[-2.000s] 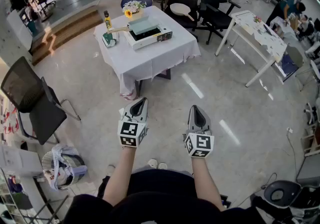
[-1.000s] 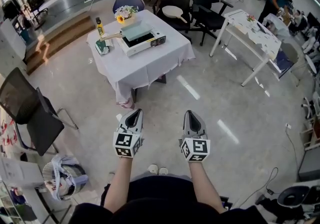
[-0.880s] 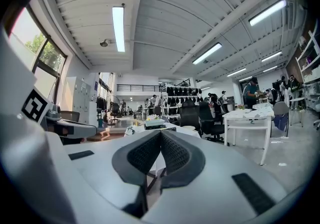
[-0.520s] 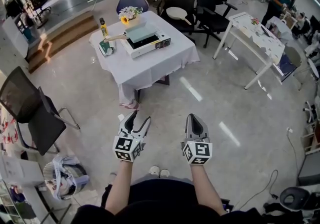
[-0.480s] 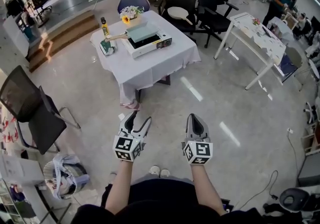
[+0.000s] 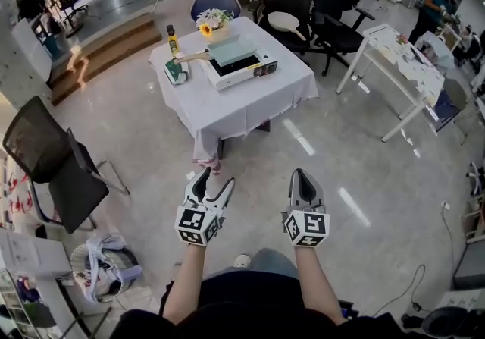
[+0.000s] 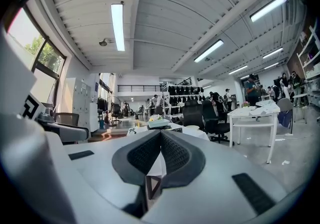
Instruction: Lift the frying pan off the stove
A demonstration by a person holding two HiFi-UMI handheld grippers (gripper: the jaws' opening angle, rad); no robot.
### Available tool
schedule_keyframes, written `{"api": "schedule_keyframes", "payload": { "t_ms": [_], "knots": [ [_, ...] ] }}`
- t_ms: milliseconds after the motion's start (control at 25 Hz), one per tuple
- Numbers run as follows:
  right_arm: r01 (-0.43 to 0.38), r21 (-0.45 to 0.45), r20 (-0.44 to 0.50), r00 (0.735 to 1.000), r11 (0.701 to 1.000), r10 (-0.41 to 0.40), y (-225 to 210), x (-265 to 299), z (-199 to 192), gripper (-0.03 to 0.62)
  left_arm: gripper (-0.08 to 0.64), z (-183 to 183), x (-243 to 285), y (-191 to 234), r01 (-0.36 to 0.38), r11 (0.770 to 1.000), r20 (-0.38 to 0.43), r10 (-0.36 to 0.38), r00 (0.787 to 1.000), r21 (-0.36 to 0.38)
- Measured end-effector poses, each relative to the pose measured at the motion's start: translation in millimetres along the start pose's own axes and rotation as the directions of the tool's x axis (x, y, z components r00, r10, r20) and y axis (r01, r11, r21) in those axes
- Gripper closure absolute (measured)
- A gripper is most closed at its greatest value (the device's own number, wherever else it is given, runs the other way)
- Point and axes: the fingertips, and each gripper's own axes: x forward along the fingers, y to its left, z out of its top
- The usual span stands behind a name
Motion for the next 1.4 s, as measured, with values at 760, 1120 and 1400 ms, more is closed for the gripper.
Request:
{"api": "schedule_keyframes", "payload": {
  "t_ms": [760,1120,1400],
  "knots": [
    [-0.108,0.012,0.061,0.992,0.994,0.107,-23.5,182.3,19.2,0.592,0.265,7.0,107.5,112.2,-0.153,0.988,0.02,0.154,0.988,-0.034],
    [-0.281,-0.041,0.021,0.959,0.959,0.282,-57.7,403.3,53.8,0.592,0.259,34.3,256.5,215.9,-0.336,0.938,-0.013,0.336,0.942,-0.089],
    [-0.418,-0.062,-0.003,0.908,0.906,0.419,-51.2,538.7,78.6,0.591,0.258,68.0,326.5,281.4,-0.466,0.878,-0.015,0.467,0.884,-0.11]
  ]
}}
